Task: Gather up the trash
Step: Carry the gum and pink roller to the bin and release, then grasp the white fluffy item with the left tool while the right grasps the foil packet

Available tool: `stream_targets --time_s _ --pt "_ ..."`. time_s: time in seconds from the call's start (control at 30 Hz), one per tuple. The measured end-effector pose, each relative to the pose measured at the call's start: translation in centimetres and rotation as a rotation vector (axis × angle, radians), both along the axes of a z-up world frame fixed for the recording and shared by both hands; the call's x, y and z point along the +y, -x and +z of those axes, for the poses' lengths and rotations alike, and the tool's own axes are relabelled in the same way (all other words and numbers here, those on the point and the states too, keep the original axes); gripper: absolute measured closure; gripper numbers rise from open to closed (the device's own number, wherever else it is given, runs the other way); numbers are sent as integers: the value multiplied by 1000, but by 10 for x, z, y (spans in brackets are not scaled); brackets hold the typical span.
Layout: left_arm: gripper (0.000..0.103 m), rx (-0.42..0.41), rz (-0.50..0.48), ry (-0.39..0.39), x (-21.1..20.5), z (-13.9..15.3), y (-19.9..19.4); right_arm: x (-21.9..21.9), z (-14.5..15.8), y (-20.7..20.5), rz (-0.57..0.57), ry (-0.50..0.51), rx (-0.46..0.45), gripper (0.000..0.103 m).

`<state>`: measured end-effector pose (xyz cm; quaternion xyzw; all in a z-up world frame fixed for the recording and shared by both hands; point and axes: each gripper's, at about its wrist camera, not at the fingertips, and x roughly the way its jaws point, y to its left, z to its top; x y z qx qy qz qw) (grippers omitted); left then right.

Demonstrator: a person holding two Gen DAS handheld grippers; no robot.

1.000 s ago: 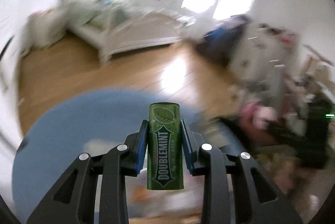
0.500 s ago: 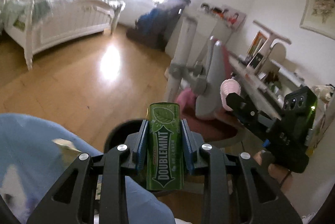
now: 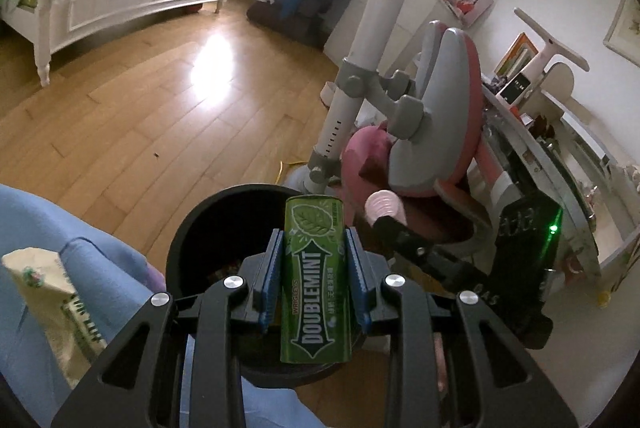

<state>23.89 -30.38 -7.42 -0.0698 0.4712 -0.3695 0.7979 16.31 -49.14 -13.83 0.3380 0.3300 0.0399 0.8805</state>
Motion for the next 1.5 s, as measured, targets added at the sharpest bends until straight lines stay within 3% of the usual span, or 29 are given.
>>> stream_targets --time_s 0.27,0.3,0.37,0.4,0.43,0.77,1.0,1.23,1.33,1.43,1.47,1.5 --pt "71 9 -14 -23 -8 -6 -5 -6 -15 -8 3 -23 38 32" --pt "69 4 -11 -28 -9 -5 -6 -6 -16 -9 0 -23 41 26" --pt "52 -2 -6 -28 -11 -1 -7 -8 -16 -11 -7 -16 39 19" --pt "33 -9 1 -26 -11 1 -6 -9 -15 -11 -8 -12 37 17" --pt "28 -25 11 -16 -8 6 -4 -9 -13 -10 -10 -6 35 17" --pt "28 -67 45 44 48 59 46 24 15 17 62 -5 -1 17" --pt "28 -118 195 1 152 81 94 104 50 35 246 51 -31 17" --pt "20 -25 387 -88 260 50 125 203 71 44 473 138 -1 17" --pt "20 21 386 -97 271 33 129 246 65 48 552 242 74 17" --pt "20 27 372 -105 271 18 125 279 49 50 562 331 177 17" --pt "21 22 358 -119 268 12 123 285 44 51 562 345 204 17" --pt "28 20 354 -129 267 9 122 290 40 52 558 357 215 17"
